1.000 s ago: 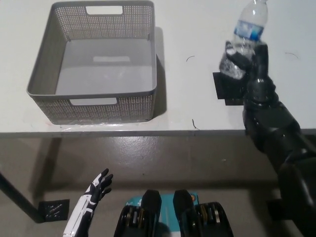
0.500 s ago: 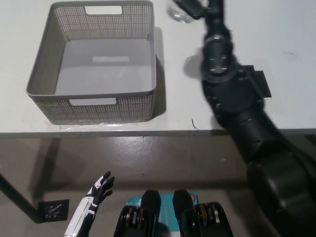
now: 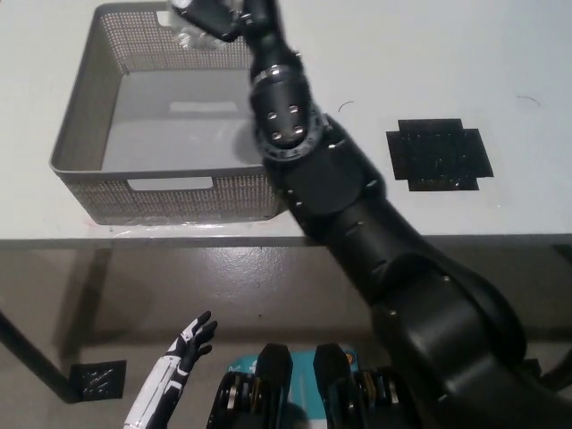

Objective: Use the right hand to pick up a water botttle and place it into a container on the left side

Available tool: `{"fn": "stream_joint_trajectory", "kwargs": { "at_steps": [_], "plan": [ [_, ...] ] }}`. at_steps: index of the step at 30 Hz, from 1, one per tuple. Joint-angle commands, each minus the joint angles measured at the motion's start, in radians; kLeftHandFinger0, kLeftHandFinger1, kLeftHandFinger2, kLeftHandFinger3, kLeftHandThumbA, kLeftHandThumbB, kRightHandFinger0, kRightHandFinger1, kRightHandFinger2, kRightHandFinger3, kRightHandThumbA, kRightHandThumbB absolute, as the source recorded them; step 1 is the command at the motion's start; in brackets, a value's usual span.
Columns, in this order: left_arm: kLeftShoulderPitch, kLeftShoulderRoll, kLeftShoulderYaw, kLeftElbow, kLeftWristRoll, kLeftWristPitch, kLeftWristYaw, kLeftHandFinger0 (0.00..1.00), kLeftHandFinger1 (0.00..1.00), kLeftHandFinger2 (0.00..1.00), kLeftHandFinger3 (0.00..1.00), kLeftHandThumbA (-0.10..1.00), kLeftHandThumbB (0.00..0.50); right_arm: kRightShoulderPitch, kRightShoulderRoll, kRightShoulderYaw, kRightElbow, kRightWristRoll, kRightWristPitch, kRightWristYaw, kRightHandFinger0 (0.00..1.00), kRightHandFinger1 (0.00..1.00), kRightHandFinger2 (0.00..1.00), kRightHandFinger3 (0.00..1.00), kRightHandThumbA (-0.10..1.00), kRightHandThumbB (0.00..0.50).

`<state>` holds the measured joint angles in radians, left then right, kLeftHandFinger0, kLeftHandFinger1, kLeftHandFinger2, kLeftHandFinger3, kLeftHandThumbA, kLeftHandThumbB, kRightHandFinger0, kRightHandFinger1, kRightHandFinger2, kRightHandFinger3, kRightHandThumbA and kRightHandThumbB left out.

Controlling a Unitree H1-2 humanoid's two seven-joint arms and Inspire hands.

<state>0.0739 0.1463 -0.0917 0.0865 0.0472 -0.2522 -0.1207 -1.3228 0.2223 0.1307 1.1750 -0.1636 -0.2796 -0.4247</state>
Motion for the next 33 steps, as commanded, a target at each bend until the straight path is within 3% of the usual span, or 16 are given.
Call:
{"fn": "stream_joint_trajectory", "kwargs": {
  "at_steps": [1,2,3,6,9,14,20,21,22,23,24,25,27,29,32,33],
  "plan": [
    [-0.016,0.021,-0.006,-0.033,0.007,-0.011,-0.021,1.00,1.00,1.00,1.00,1.00,0.187,-0.068,0.019,0.009,0.056,-0.022,-0.095,-0.035,0.00,0.17,0.63,0.55,-0.10,0.136],
    [-0.017,0.022,-0.008,-0.038,0.008,-0.008,-0.024,1.00,1.00,1.00,1.00,1.00,0.186,-0.062,0.018,0.016,0.075,-0.028,-0.103,-0.030,0.00,0.19,0.66,0.54,-0.10,0.130],
    [-0.017,0.024,-0.009,-0.046,0.009,0.000,-0.026,1.00,1.00,1.00,1.00,1.00,0.186,-0.053,0.016,0.021,0.093,-0.028,-0.103,-0.015,0.00,0.24,0.72,0.62,-0.10,0.127],
    [-0.023,0.026,-0.012,-0.048,0.018,0.003,-0.026,1.00,1.00,1.00,1.00,1.00,0.184,-0.038,0.005,0.023,0.118,-0.016,-0.106,0.033,0.00,0.31,0.75,0.78,-0.10,0.109],
    [-0.036,0.031,-0.015,-0.049,0.018,0.009,-0.037,1.00,1.00,1.00,1.00,1.00,0.171,-0.019,-0.010,0.055,0.152,-0.048,-0.086,0.030,0.00,0.39,0.82,0.87,-0.10,0.136],
    [-0.049,0.033,-0.016,-0.048,0.016,0.016,-0.039,1.00,1.00,1.00,1.00,1.00,0.186,0.002,-0.028,0.083,0.165,-0.063,-0.068,0.021,0.00,0.38,0.81,0.88,-0.10,0.143],
    [-0.056,0.039,-0.021,-0.049,0.023,0.022,-0.048,1.00,1.00,1.00,1.00,1.00,0.169,0.025,-0.042,0.091,0.178,-0.063,-0.086,0.028,0.01,0.41,0.82,0.89,-0.10,0.144],
    [-0.058,0.039,-0.020,-0.051,0.023,0.025,-0.050,1.00,1.00,1.00,1.00,1.00,0.161,0.027,-0.045,0.091,0.182,-0.063,-0.080,0.035,0.09,0.48,0.83,0.88,-0.06,0.165],
    [-0.059,0.040,-0.020,-0.053,0.023,0.027,-0.051,1.00,1.00,1.00,1.00,1.00,0.159,0.027,-0.049,0.090,0.184,-0.062,-0.076,0.043,0.11,0.48,0.79,0.81,-0.05,0.169],
    [-0.062,0.042,-0.022,-0.054,0.028,0.026,-0.053,1.00,1.00,1.00,1.00,1.00,0.159,0.027,-0.057,0.091,0.184,-0.057,-0.065,0.089,0.52,0.85,1.00,1.00,0.28,0.245],
    [-0.065,0.042,-0.022,-0.054,0.029,0.028,-0.054,1.00,1.00,1.00,1.00,1.00,0.159,0.027,-0.064,0.093,0.184,-0.056,-0.061,0.120,0.70,0.90,1.00,1.00,0.37,0.249],
    [-0.068,0.043,-0.023,-0.053,0.029,0.029,-0.056,1.00,1.00,1.00,1.00,1.00,0.164,0.027,-0.069,0.086,0.183,-0.043,-0.055,0.159,0.87,1.00,1.00,1.00,0.47,0.310],
    [-0.072,0.045,-0.024,-0.052,0.031,0.036,-0.061,1.00,1.00,1.00,1.00,1.00,0.178,0.030,-0.083,0.086,0.181,-0.036,-0.060,0.223,0.93,1.00,1.00,1.00,0.64,0.386],
    [-0.079,0.047,-0.026,-0.052,0.032,0.039,-0.065,1.00,1.00,1.00,1.00,1.00,0.180,0.030,-0.090,0.080,0.178,-0.031,-0.058,0.246,1.00,1.00,1.00,1.00,0.71,0.397],
    [-0.086,0.051,-0.033,-0.048,0.034,0.038,-0.075,1.00,1.00,1.00,1.00,1.00,0.176,0.032,-0.109,0.110,0.175,-0.066,-0.045,0.268,1.00,1.00,1.00,1.00,0.93,0.439],
    [-0.090,0.051,-0.035,-0.047,0.034,0.039,-0.078,1.00,1.00,1.00,1.00,1.00,0.175,0.034,-0.114,0.112,0.173,-0.068,-0.044,0.271,1.00,1.00,1.00,1.00,0.95,0.448]
  ]
}}
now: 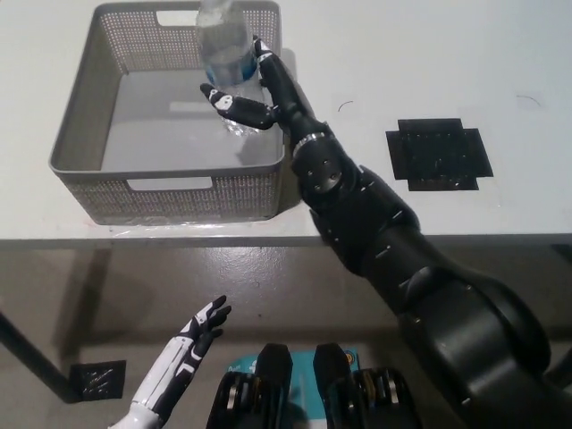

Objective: Use the right hand to pick up a water botttle and place it into a container on the left side

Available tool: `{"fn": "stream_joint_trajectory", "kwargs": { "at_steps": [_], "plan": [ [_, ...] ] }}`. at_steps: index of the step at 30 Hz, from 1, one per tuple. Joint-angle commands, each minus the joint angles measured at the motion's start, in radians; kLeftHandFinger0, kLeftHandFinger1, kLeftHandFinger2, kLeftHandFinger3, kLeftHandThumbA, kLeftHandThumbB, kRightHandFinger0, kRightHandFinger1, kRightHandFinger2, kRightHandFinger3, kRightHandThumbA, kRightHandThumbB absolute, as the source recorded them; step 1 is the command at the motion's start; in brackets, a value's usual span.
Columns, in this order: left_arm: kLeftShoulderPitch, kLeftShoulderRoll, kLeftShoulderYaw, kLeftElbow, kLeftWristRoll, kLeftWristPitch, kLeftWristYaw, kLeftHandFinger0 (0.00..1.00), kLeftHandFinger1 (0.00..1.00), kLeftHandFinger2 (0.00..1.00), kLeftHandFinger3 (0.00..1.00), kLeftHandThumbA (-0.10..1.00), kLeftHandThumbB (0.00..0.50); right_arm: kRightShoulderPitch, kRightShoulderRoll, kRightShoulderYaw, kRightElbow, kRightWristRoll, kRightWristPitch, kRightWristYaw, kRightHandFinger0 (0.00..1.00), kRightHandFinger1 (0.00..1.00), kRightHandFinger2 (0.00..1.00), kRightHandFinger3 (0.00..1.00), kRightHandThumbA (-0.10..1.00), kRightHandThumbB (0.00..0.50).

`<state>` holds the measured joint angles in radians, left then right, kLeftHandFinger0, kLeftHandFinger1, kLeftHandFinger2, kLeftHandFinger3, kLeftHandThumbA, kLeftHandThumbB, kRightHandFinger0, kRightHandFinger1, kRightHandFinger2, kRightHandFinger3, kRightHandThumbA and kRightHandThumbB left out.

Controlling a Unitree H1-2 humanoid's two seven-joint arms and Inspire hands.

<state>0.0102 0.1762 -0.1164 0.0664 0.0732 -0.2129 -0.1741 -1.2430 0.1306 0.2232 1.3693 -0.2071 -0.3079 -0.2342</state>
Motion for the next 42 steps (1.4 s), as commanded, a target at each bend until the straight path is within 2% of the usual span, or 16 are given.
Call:
{"fn": "stream_joint_trajectory", "kwargs": {
  "at_steps": [1,5,9,12,15,20,22,23,26,28,31,35,37,39,42],
  "plan": [
    [-0.029,0.022,-0.012,-0.026,0.004,0.003,-0.029,1.00,1.00,1.00,1.00,1.00,0.176,-0.044,-0.028,0.030,-0.024,-0.032,-0.017,0.082,1.00,1.00,1.00,1.00,1.00,0.464],
    [-0.045,0.031,-0.025,-0.019,0.013,-0.004,-0.035,1.00,1.00,1.00,1.00,1.00,0.168,-0.039,-0.047,0.042,-0.034,-0.033,-0.010,0.097,1.00,1.00,1.00,1.00,1.00,0.499],
    [-0.050,0.038,-0.033,-0.025,0.018,0.008,-0.038,1.00,1.00,1.00,1.00,1.00,0.178,-0.032,-0.057,0.034,-0.045,-0.026,-0.009,0.104,1.00,1.00,1.00,1.00,1.00,0.500],
    [-0.052,0.039,-0.036,-0.023,0.021,0.007,-0.038,1.00,1.00,1.00,1.00,1.00,0.195,-0.030,-0.068,0.026,-0.062,-0.023,-0.015,0.104,1.00,1.00,1.00,1.00,1.00,0.473],
    [-0.054,0.041,-0.038,-0.022,0.019,0.002,-0.044,1.00,1.00,1.00,1.00,1.00,0.180,-0.030,-0.082,0.021,-0.088,-0.020,-0.010,0.110,1.00,1.00,1.00,1.00,1.00,0.489],
    [-0.060,0.042,-0.036,-0.020,0.018,0.010,-0.047,1.00,1.00,1.00,1.00,1.00,0.196,0.001,-0.147,-0.031,-0.301,0.018,-0.002,0.146,1.00,1.00,1.00,1.00,1.00,0.454],
    [-0.063,0.041,-0.033,-0.014,0.015,0.002,-0.049,1.00,1.00,1.00,1.00,1.00,0.194,0.034,-0.175,-0.057,-0.445,0.032,0.039,0.164,1.00,1.00,1.00,1.00,1.00,0.464],
    [-0.062,0.041,-0.033,-0.015,0.014,0.000,-0.049,1.00,1.00,1.00,1.00,1.00,0.198,0.067,-0.193,-0.075,-0.559,0.045,0.070,0.175,1.00,1.00,1.00,1.00,1.00,0.448],
    [-0.062,0.039,-0.030,-0.012,0.019,0.000,-0.044,1.00,1.00,1.00,1.00,1.00,0.217,0.139,-0.239,-0.110,-0.809,0.060,0.154,0.201,1.00,1.00,1.00,1.00,1.00,0.459],
    [-0.060,0.037,-0.026,-0.006,0.007,-0.006,-0.045,1.00,1.00,1.00,1.00,1.00,0.232,0.220,-0.281,-0.144,-1.005,0.087,0.173,0.212,1.00,1.00,1.00,1.00,1.00,0.428],
    [-0.058,0.033,-0.016,-0.012,-0.018,0.022,-0.048,1.00,1.00,1.00,1.00,1.00,0.262,0.335,-0.307,-0.188,-1.217,0.150,0.209,0.223,1.00,1.00,1.00,1.00,1.00,0.410],
    [-0.048,0.033,-0.012,-0.016,-0.004,0.004,-0.035,1.00,1.00,1.00,1.00,1.00,0.210,0.534,-0.324,-0.227,-1.431,0.236,0.206,0.227,1.00,1.00,1.00,1.00,1.00,0.446],
    [-0.046,0.033,-0.007,-0.016,-0.010,0.002,-0.033,1.00,1.00,1.00,1.00,1.00,0.208,0.633,-0.332,-0.229,-1.506,0.263,0.200,0.234,1.00,1.00,1.00,1.00,1.00,0.412],
    [-0.045,0.031,0.000,-0.017,-0.016,0.004,-0.028,1.00,1.00,1.00,1.00,1.00,0.196,0.748,-0.331,-0.229,-1.575,0.288,0.182,0.229,1.00,1.00,1.00,1.00,1.00,0.356],
    [-0.046,0.028,0.010,-0.016,-0.025,0.009,-0.022,1.00,1.00,1.00,1.00,1.00,0.187,0.853,-0.325,-0.217,-1.615,0.293,0.145,0.227,1.00,1.00,1.00,1.00,1.00,0.344]
  ]
}}
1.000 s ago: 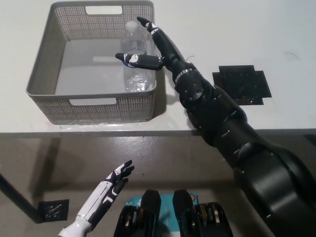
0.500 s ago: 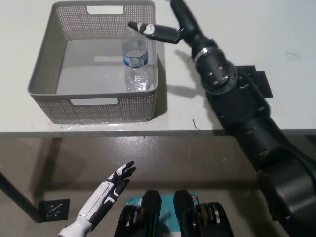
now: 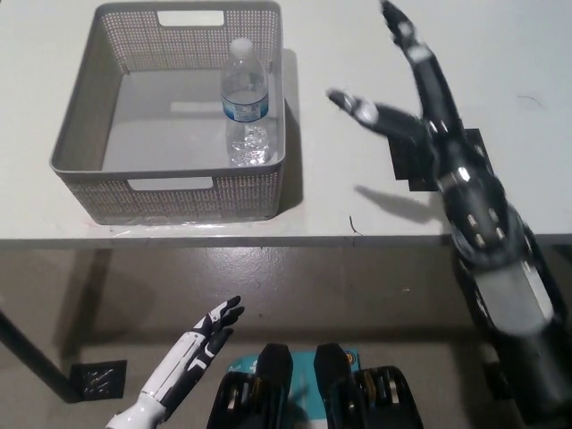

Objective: Use the right hand to pick up a water botttle and place it into a container on the left side

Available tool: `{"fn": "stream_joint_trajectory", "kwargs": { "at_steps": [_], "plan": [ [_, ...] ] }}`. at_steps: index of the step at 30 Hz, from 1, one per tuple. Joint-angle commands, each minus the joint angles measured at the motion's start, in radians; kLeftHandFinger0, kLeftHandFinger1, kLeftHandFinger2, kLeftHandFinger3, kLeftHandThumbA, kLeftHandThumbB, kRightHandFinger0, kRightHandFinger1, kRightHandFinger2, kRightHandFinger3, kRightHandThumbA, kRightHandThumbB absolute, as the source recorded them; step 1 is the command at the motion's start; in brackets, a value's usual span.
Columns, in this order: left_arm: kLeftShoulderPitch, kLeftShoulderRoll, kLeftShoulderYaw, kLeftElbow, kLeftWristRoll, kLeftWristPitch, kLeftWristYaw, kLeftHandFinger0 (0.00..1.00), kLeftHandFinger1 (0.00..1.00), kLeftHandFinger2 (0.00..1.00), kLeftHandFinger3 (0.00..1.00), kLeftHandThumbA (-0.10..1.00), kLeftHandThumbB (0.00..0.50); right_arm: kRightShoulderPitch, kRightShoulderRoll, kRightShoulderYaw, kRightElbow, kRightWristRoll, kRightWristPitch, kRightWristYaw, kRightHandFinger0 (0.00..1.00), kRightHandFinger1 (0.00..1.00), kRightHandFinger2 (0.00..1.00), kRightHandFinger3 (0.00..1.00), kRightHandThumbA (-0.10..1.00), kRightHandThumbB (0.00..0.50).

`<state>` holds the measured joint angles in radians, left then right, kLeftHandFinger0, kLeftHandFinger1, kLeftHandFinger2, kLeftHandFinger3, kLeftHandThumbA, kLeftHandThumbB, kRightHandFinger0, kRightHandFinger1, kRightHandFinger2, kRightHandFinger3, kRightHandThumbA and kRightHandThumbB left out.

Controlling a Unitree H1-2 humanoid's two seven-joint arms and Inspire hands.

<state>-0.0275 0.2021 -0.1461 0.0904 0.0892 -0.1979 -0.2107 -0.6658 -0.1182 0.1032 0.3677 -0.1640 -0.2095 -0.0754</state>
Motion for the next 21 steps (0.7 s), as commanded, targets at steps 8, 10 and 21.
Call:
{"fn": "stream_joint_trajectory", "kwargs": {
  "at_steps": [8,10,21],
  "plan": [
    [0.023,-0.007,0.059,-0.026,-0.068,-0.039,0.023,1.00,1.00,1.00,1.00,1.00,0.152,0.541,-0.049,-0.031,-0.562,0.224,-0.086,0.087,1.00,1.00,1.00,1.00,1.00,0.363],
    [0.024,-0.012,0.065,-0.020,-0.070,-0.044,0.027,1.00,1.00,1.00,1.00,1.00,0.154,0.580,-0.043,-0.026,-0.521,0.226,-0.115,0.094,1.00,1.00,1.00,1.00,1.00,0.349],
    [0.029,-0.037,0.122,-0.032,-0.088,-0.019,0.030,1.00,1.00,1.00,1.00,1.00,0.175,0.659,-0.034,-0.023,-0.298,0.232,-0.190,0.144,1.00,1.00,1.00,1.00,1.00,0.322]
  ]
}}
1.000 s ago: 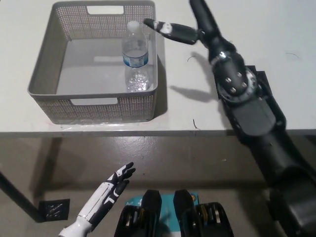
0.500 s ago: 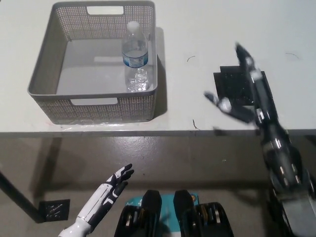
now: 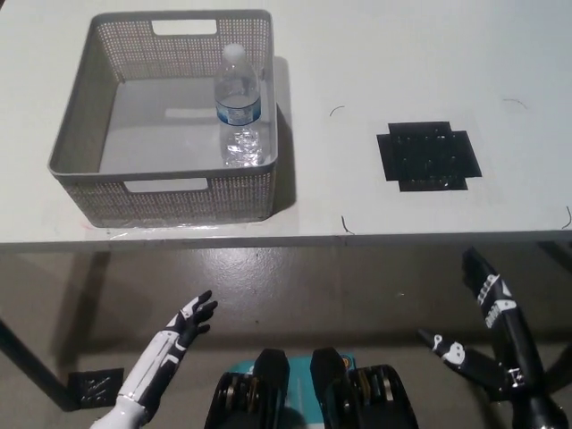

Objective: Use the right hand to pick up a water botttle and place it into a container on the left side

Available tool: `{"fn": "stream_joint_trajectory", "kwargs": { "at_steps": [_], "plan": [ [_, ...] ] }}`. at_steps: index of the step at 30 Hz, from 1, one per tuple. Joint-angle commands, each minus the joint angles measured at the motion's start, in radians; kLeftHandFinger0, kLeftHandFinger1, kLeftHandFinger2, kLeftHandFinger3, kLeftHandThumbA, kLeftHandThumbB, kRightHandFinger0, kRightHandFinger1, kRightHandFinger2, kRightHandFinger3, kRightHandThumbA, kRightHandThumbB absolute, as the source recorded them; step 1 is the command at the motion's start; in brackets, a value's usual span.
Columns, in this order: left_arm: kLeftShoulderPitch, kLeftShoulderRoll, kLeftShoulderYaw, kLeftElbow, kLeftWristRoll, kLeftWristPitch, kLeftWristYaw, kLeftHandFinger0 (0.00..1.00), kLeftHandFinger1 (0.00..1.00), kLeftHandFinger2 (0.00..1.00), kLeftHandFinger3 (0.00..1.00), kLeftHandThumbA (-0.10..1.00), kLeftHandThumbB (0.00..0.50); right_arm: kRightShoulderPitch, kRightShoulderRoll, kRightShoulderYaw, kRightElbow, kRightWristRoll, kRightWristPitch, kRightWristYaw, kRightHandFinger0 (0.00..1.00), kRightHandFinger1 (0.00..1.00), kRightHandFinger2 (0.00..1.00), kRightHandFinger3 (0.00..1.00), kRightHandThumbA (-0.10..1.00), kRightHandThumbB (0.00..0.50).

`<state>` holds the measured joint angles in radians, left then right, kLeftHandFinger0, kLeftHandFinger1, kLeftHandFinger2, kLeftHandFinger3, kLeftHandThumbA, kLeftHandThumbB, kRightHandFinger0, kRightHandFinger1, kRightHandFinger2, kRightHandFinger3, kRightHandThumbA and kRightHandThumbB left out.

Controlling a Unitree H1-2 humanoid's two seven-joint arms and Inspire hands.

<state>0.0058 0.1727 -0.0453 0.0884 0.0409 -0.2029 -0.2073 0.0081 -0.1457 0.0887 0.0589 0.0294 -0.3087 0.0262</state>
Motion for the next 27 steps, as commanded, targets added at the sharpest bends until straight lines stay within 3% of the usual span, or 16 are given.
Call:
{"fn": "stream_joint_trajectory", "kwargs": {
  "at_steps": [1,5,10,13,16,21,27],
  "plan": [
    [-0.007,-0.011,0.025,-0.026,-0.041,-0.017,0.025,1.00,1.00,1.00,1.00,1.00,0.177,-0.011,-0.008,-0.010,0.013,0.037,-0.089,0.043,1.00,1.00,1.00,1.00,1.00,0.322],
    [-0.004,-0.020,0.036,-0.012,-0.034,-0.031,0.034,1.00,1.00,1.00,1.00,1.00,0.143,0.002,-0.005,-0.018,0.041,0.069,-0.060,0.061,1.00,1.00,1.00,1.00,1.00,0.358],
    [0.023,-0.027,0.049,-0.019,-0.034,-0.039,0.043,1.00,1.00,1.00,1.00,1.00,0.139,0.010,-0.001,-0.010,0.057,0.121,-0.041,0.107,1.00,1.00,1.00,1.00,1.00,0.300],
    [0.047,-0.048,0.073,-0.046,-0.053,0.000,0.059,1.00,1.00,1.00,1.00,1.00,0.147,0.016,0.000,-0.002,0.057,0.128,-0.025,0.124,1.00,1.00,1.00,1.00,1.00,0.312],
    [0.056,-0.071,0.098,-0.050,-0.051,-0.015,0.078,1.00,1.00,1.00,1.00,1.00,0.118,0.016,-0.004,-0.004,0.058,0.134,-0.004,0.134,1.00,1.00,1.00,1.00,1.00,0.324],
    [0.059,-0.077,0.116,-0.045,-0.046,-0.017,0.084,1.00,1.00,1.00,1.00,1.00,0.156,0.005,-0.008,-0.012,0.064,0.141,0.012,0.145,1.00,1.00,1.00,1.00,1.00,0.306],
    [0.076,-0.076,0.122,-0.040,-0.040,-0.033,0.084,1.00,1.00,1.00,1.00,1.00,0.153,0.006,-0.005,-0.026,0.070,0.120,0.012,0.127,1.00,1.00,1.00,1.00,1.00,0.358]
  ]
}}
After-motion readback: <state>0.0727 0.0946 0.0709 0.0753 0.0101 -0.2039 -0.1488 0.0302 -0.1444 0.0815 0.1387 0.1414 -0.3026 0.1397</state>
